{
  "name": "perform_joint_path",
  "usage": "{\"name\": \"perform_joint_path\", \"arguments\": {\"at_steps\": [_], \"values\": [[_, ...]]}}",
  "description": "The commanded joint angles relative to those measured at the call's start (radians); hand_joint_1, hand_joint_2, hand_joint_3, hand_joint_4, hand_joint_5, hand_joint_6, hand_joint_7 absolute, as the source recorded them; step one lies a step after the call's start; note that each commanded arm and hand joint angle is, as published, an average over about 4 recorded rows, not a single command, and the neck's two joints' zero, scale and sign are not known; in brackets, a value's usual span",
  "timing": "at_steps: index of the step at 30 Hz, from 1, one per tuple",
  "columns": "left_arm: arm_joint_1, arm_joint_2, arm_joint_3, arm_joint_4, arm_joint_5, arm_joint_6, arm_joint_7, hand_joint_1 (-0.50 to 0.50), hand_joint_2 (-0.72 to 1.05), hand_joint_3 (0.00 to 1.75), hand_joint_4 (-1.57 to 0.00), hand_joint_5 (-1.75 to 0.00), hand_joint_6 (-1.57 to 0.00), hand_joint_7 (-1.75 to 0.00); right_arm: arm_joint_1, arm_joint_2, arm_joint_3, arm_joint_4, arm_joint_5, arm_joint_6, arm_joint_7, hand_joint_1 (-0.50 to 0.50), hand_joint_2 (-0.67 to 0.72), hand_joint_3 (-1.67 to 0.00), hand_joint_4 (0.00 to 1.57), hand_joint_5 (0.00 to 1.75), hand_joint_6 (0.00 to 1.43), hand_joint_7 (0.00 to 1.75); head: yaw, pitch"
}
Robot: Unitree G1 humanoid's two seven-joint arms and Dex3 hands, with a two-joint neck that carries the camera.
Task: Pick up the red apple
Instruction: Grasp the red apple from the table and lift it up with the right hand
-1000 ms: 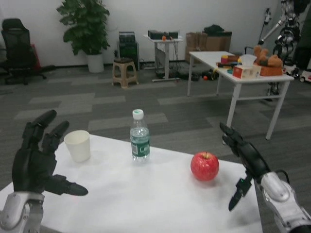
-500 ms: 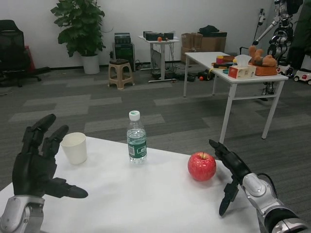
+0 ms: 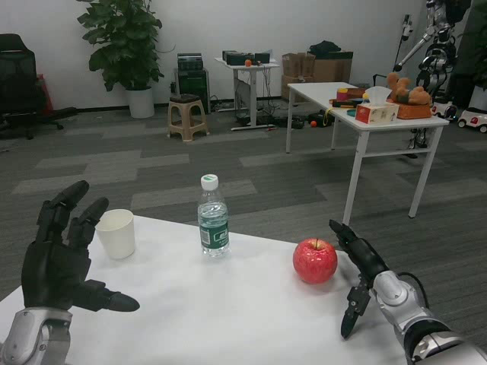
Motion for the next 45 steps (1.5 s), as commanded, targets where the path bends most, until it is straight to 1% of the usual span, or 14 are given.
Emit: {"name": "perform_joint_path", "arguments": {"at_steps": [1, 4, 6, 8, 13, 17, 19, 21, 23, 27, 29, 31, 33, 45], "values": [[-0.009, 0.0, -0.005, 0.009, -0.001, -0.008, -0.004, -0.48, -0.19, 0.0, 0.0, -0.72, 0.0, -0.77, -0.032, 0.024, 0.005, 0.043, -0.027, 0.036, -0.042, -0.45, 0.47, 0.0, 0.01, 0.0, 0.0, 0.0, -0.003, 0.004], [-0.009, 0.0, -0.008, 0.012, -0.001, -0.008, -0.004, -0.48, -0.19, 0.0, 0.0, -0.67, 0.0, -0.77, -0.048, 0.04, 0.005, 0.07, -0.041, 0.054, -0.072, -0.46, 0.47, 0.0, 0.0, 0.0, 0.0, 0.0, -0.005, 0.017], [-0.01, 0.0, -0.01, 0.015, -0.001, -0.008, -0.004, -0.48, -0.19, 0.0, 0.0, -0.67, 0.0, -0.77, -0.055, 0.052, 0.005, 0.078, -0.06, 0.07, -0.086, -0.46, 0.47, 0.0, 0.0, 0.0, 0.0, 0.0, -0.01, 0.025], [-0.01, 0.0, -0.012, 0.017, -0.001, -0.008, -0.004, -0.48, -0.19, 0.0, 0.0, -0.72, 0.0, -0.77, -0.064, 0.068, 0.005, 0.089, -0.08, 0.089, -0.108, -0.46, 0.47, 0.0, 0.0, 0.0, 0.0, 0.0, -0.011, 0.025], [-0.011, -0.001, -0.015, 0.022, -0.001, -0.011, -0.004, -0.48, -0.19, 0.0, 0.0, -0.72, 0.0, -0.77, -0.084, 0.096, 0.005, 0.108, -0.104, 0.116, -0.144, -0.46, 0.44, 0.0, 0.0, 0.0, 0.0, 0.0, -0.013, 0.022], [-0.012, -0.002, -0.017, 0.023, -0.001, -0.013, -0.004, -0.48, -0.19, 0.0, 0.0, -0.69, 0.0, -0.77, -0.091, 0.116, 0.005, 0.107, -0.13, 0.13, -0.187, -0.46, 0.42, 0.0, 0.0, 0.0, 0.0, 0.0, -0.011, 0.026], [-0.012, -0.003, -0.018, 0.022, -0.001, -0.013, -0.004, -0.48, -0.19, 0.0, 0.0, -0.72, 0.0, -0.77, -0.092, 0.122, 0.004, 0.107, -0.137, 0.136, -0.2, -0.48, 0.44, 0.0, 0.0, 0.0, 0.0, 0.0, -0.012, 0.026], [-0.012, -0.003, -0.019, 0.022, -0.001, -0.013, -0.004, -0.48, -0.19, 0.0, 0.0, -0.69, 0.0, -0.77, -0.096, 0.126, 0.004, 0.108, -0.145, 0.142, -0.202, -0.48, 0.47, 0.0, 0.0, 0.0, 0.0, 0.0, -0.012, 0.026], [-0.012, -0.004, -0.019, 0.022, -0.001, -0.014, -0.004, -0.48, -0.19, 0.0, 0.0, -0.69, 0.0, -0.77, -0.099, 0.129, 0.005, 0.108, -0.155, 0.15, -0.202, -0.46, 0.47, 0.0, 0.0, 0.0, 0.0, 0.0, -0.012, 0.026], [-0.012, -0.005, -0.019, 0.023, -0.002, -0.014, -0.004, -0.48, -0.19, 0.0, 0.0, -0.72, 0.0, -0.77, -0.103, 0.135, 0.011, 0.107, -0.168, 0.159, -0.2, -0.46, 0.47, 0.0, 0.0, 0.0, 0.0, 0.0, -0.017, 0.027], [-0.012, -0.006, -0.019, 0.025, -0.002, -0.014, -0.004, -0.48, -0.19, 0.0, 0.0, -0.72, 0.0, -0.77, -0.107, 0.138, 0.028, 0.106, -0.168, 0.16, -0.2, -0.46, 0.47, -0.04, 0.0, 0.0, 0.0, 0.0, -0.017, 0.026], [-0.012, -0.006, -0.021, 0.026, -0.002, -0.014, -0.004, -0.48, -0.19, 0.0, 0.0, -0.72, 0.0, -0.77, -0.11, 0.142, 0.046, 0.105, -0.166, 0.16, -0.201, -0.46, 0.47, -0.04, 0.0, 0.0, 0.0, 0.0, -0.016, 0.026], [-0.012, -0.006, -0.023, 0.026, -0.002, -0.014, -0.004, -0.48, -0.19, 0.0, 0.0, -0.72, 0.0, -0.77, -0.111, 0.145, 0.061, 0.104, -0.165, 0.16, -0.203, -0.46, 0.47, 0.0, 0.0, 0.0, 0.0, 0.0, -0.016, 0.026], [-0.012, -0.008, -0.026, 0.026, -0.004, -0.019, -0.004, -0.48, -0.19, 0.0, 0.0, -0.72, 0.0, -0.77, -0.128, 0.158, 0.185, 0.086, -0.139, 0.16, -0.222, -0.47, 0.47, 0.0, 0.0, 0.0, 0.0, 0.0, -0.028, 0.033]]}}
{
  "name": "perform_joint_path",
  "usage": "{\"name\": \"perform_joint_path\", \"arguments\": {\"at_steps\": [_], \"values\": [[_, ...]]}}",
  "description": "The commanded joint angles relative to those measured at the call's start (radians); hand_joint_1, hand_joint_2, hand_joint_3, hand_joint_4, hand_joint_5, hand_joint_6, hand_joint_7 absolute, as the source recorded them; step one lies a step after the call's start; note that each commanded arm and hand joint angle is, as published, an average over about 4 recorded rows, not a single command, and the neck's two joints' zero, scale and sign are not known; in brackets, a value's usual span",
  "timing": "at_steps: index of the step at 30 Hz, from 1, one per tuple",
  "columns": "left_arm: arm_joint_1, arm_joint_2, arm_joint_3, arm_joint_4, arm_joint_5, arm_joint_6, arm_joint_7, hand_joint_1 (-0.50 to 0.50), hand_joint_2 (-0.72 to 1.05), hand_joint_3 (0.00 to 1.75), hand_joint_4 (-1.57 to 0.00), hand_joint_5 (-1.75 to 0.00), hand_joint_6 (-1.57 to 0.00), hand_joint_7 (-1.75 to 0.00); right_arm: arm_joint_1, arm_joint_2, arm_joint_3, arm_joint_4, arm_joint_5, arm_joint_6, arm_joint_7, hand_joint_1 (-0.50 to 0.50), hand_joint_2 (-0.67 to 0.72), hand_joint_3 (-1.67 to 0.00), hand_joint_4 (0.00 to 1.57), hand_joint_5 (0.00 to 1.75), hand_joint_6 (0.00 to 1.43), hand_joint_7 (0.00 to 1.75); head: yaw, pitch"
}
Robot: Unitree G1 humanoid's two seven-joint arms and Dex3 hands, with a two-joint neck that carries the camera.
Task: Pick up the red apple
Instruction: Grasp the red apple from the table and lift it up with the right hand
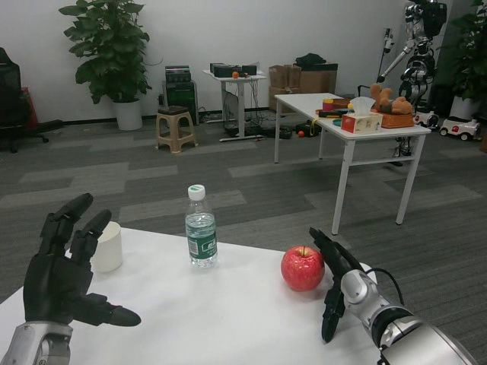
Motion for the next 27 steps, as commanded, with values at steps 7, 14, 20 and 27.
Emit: {"name": "perform_joint_path", "arguments": {"at_steps": [7, 14, 20, 27], "values": [[-0.012, -0.001, -0.001, 0.009, -0.004, -0.008, -0.004, -0.48, -0.19, 0.0, 0.0, -0.72, 0.0, -0.77, -0.005, 0.072, 0.103, -0.016, 0.048, 0.007, -0.031, -0.49, 0.52, -0.04, 0.0, 0.0, 0.0, 0.0, -0.015, 0.004], [-0.013, 0.0, -0.003, 0.01, -0.004, -0.009, -0.004, -0.48, -0.19, 0.0, 0.0, -0.72, 0.0, -0.77, -0.005, 0.076, 0.131, -0.019, 0.06, 0.007, -0.035, -0.5, 0.46, 0.0, 0.0, 0.0, 0.0, 0.0, -0.014, 0.0], [-0.013, -0.001, -0.003, 0.009, -0.005, -0.01, -0.004, -0.48, -0.19, 0.0, 0.0, -0.72, 0.0, -0.75, -0.005, 0.077, 0.128, -0.016, 0.061, 0.006, -0.039, -0.49, 0.23, -0.06, 0.0, 0.0, 0.0, 0.16, -0.011, 0.0], [-0.01, -0.001, -0.003, 0.009, -0.008, -0.012, -0.004, -0.48, -0.19, 0.02, 0.0, -0.72, 0.0, -0.77, 0.002, 0.078, 0.11, -0.005, 0.063, 0.005, -0.04, -0.46, 0.03, -0.14, 0.2, 0.48, 0.3, 0.98, -0.011, 0.0]]}}
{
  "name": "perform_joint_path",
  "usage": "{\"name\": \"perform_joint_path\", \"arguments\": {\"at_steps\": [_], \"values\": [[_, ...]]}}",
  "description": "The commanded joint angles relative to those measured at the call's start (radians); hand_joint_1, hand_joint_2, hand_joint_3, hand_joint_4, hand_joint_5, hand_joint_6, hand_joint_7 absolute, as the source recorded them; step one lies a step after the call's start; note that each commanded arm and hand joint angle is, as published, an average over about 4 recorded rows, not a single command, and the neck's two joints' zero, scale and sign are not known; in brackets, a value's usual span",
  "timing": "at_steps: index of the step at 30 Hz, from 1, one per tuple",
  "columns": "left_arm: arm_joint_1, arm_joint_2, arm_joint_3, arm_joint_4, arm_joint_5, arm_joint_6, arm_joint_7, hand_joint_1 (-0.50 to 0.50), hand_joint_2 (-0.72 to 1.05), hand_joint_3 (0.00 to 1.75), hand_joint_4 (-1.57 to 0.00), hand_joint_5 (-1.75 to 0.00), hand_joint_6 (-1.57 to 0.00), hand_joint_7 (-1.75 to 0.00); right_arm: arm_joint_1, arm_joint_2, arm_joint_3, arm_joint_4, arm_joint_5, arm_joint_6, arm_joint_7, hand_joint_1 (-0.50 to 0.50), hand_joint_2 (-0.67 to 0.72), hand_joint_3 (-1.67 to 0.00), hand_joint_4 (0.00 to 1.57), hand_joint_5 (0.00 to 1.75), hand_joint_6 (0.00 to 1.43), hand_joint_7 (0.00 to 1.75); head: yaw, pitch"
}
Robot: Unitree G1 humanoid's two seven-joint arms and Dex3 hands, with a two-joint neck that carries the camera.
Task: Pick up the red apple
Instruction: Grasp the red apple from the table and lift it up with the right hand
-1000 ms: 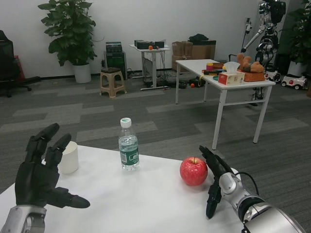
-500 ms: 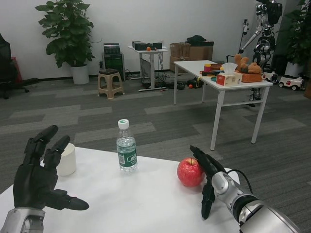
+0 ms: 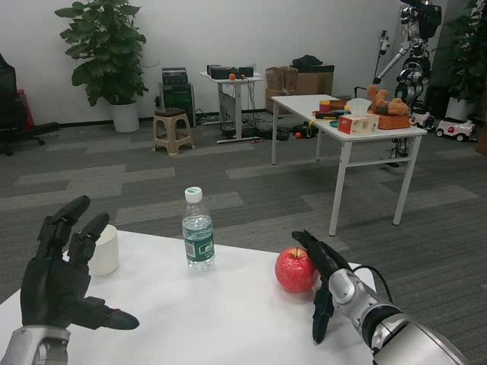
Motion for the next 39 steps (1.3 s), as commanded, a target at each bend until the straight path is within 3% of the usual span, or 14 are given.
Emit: {"name": "perform_joint_path", "arguments": {"at_steps": [1, 4, 8, 13, 18, 23, 29, 34, 39], "values": [[-0.01, 0.0, 0.0, 0.008, -0.005, -0.011, -0.004, -0.48, -0.19, 0.02, 0.0, -0.72, 0.0, -0.77, 0.021, 0.064, -0.005, 0.01, 0.008, 0.004, -0.018, -0.46, 0.03, -0.16, 0.24, 0.61, 0.36, 1.12, 0.0, 0.0], [-0.01, 0.0, 0.0, 0.008, -0.006, -0.011, -0.004, -0.48, -0.19, 0.0, 0.0, -0.72, 0.0, -0.77, 0.032, 0.064, -0.02, 0.011, 0.008, 0.003, -0.018, -0.46, 0.03, -0.16, 0.3, 0.87, 0.5, 1.4, 0.0, 0.0], [-0.009, 0.0, 0.0, 0.008, -0.006, -0.011, -0.004, -0.48, -0.19, 0.0, 0.0, -0.72, 0.0, -0.77, 0.042, 0.064, -0.042, 0.011, 0.008, 0.001, -0.019, -0.46, 0.03, -0.16, 0.33, 1.12, 0.74, 1.57, 0.009, -0.006], [-0.006, 0.0, 0.0, 0.008, -0.006, -0.011, -0.004, -0.48, -0.19, 0.0, 0.0, -0.72, 0.0, -0.77, 0.057, 0.062, -0.056, 0.011, 0.008, -0.003, -0.017, -0.45, 0.03, -0.18, 0.39, 1.31, 1.03, 1.61, 0.009, -0.006], [-0.002, 0.0, 0.0, 0.008, -0.006, -0.011, -0.004, -0.48, -0.19, 0.0, 0.0, -0.72, 0.0, -0.77, 0.074, 0.058, -0.062, 0.001, 0.009, -0.009, -0.016, -0.45, 0.01, -0.3, 0.43, 1.45, 1.19, 1.61, 0.013, -0.01], [0.001, 0.0, 0.001, 0.008, -0.006, -0.012, -0.004, -0.48, -0.19, 0.02, 0.0, -0.72, 0.0, -0.77, 0.101, 0.052, -0.084, -0.022, 0.011, -0.018, -0.01, -0.42, 0.03, -0.32, 0.48, 1.45, 1.25, 1.61, 0.016, -0.01], [0.002, -0.002, 0.0, 0.008, -0.006, -0.013, -0.004, -0.48, -0.19, 0.0, 0.0, -0.72, 0.0, -0.77, 0.139, 0.044, -0.11, -0.041, 0.045, -0.054, -0.008, -0.34, 0.04, -0.32, 0.69, 1.55, 1.32, 1.61, 0.015, -0.012], [0.003, -0.004, 0.0, 0.008, -0.006, -0.013, -0.004, -0.48, -0.19, 0.0, 0.0, -0.72, 0.0, -0.77, 0.176, 0.033, -0.114, -0.094, 0.076, -0.071, -0.006, -0.08, 0.23, -0.18, 1.01, 1.28, 1.37, 1.54, 0.015, -0.015], [0.005, -0.005, -0.003, 0.008, -0.006, -0.014, -0.004, -0.48, -0.19, 0.0, 0.0, -0.72, 0.0, -0.77, 0.214, 0.017, -0.118, -0.153, 0.11, -0.093, 0.001, 0.02, 0.33, -0.16, 1.16, 1.26, 1.36, 1.54, 0.016, -0.018]]}}
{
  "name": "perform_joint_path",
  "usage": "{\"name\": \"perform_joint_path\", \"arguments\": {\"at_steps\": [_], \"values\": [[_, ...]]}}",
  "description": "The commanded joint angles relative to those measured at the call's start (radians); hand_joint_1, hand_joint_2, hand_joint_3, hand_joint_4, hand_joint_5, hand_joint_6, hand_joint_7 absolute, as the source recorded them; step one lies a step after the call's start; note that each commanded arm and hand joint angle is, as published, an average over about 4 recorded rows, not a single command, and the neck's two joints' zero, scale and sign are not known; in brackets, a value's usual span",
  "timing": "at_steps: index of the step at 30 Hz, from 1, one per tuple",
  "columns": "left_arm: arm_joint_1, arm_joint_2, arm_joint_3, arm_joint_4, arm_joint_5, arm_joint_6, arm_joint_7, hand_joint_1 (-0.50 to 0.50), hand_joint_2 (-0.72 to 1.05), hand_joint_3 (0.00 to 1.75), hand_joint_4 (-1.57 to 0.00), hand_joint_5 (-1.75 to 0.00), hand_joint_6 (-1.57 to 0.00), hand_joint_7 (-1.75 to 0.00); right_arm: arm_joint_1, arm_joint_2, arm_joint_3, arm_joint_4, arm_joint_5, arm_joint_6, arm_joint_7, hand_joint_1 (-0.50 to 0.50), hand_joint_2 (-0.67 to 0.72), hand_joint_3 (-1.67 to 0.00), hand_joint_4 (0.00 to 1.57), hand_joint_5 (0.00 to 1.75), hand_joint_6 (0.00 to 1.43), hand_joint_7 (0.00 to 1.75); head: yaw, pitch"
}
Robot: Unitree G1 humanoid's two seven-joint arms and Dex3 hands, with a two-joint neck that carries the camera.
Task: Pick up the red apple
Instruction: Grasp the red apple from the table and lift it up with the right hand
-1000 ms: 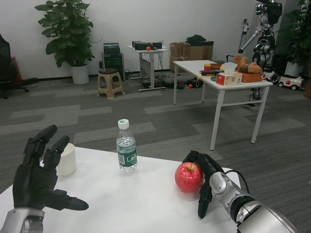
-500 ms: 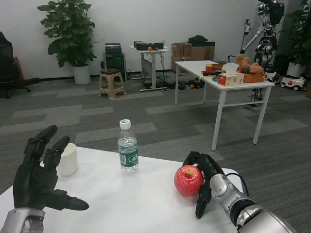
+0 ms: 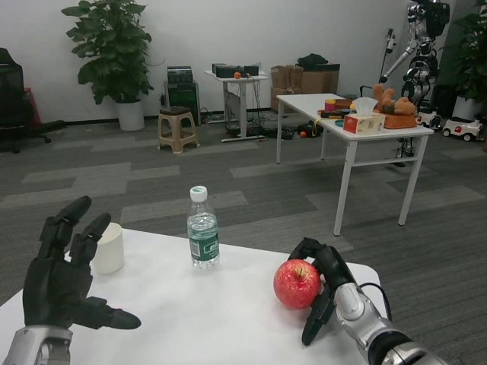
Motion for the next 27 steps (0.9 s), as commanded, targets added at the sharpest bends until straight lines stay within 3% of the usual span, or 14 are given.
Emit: {"name": "perform_joint_path", "arguments": {"at_steps": [1, 3, 7, 10, 14, 22, 27], "values": [[0.006, 0.002, -0.002, 0.003, -0.002, -0.01, -0.004, -0.48, -0.19, 0.0, 0.0, -0.72, 0.0, -0.77, 0.071, 0.007, 0.008, -0.02, 0.019, 0.017, 0.028, 0.05, 0.36, -0.16, 1.21, 1.28, 1.36, 1.54, 0.001, -0.003], [0.008, 0.001, -0.002, 0.002, -0.002, -0.01, -0.004, -0.48, -0.19, 0.0, 0.0, -0.72, 0.0, -0.77, 0.09, 0.0, 0.008, -0.054, 0.034, 0.016, 0.04, 0.11, 0.39, -0.16, 1.31, 1.36, 1.34, 1.54, 0.002, -0.001], [0.01, 0.001, -0.002, 0.0, -0.002, -0.01, -0.004, -0.48, -0.19, 0.02, 0.0, -0.72, 0.0, -0.77, 0.131, -0.016, 0.01, -0.128, 0.075, 0.016, 0.085, 0.25, 0.53, -0.16, 1.35, 1.53, 1.33, 1.54, 0.004, -0.001], [0.011, 0.001, -0.002, 0.0, -0.002, -0.011, -0.004, -0.48, -0.19, 0.07, 0.0, -0.72, 0.0, -0.77, 0.166, -0.027, 0.008, -0.191, 0.103, 0.014, 0.116, 0.27, 0.57, -0.16, 1.38, 1.55, 1.31, 1.54, 0.008, 0.003], [0.013, 0.001, -0.001, -0.002, -0.002, -0.011, -0.004, -0.48, -0.19, 0.0, 0.0, -0.72, 0.0, -0.73, 0.23, -0.046, 0.002, -0.31, 0.166, 0.001, 0.16, 0.29, 0.6, -0.16, 1.4, 1.6, 1.31, 1.54, 0.015, 0.011], [0.029, 0.0, 0.004, -0.01, -0.002, -0.011, -0.004, -0.48, -0.19, 0.07, 0.0, -0.72, 0.0, -0.77, 0.342, -0.071, -0.053, -0.586, 0.183, -0.001, 0.175, 0.29, 0.53, -0.16, 1.4, 1.65, 1.31, 1.54, 0.029, 0.016], [0.04, 0.001, 0.009, -0.017, -0.003, -0.011, -0.002, -0.48, -0.19, 0.0, 0.0, -0.72, 0.0, -0.77, 0.384, -0.082, -0.105, -0.743, 0.188, 0.0, 0.174, 0.29, 0.55, -0.16, 1.4, 1.65, 1.31, 1.48, 0.037, 0.022]]}}
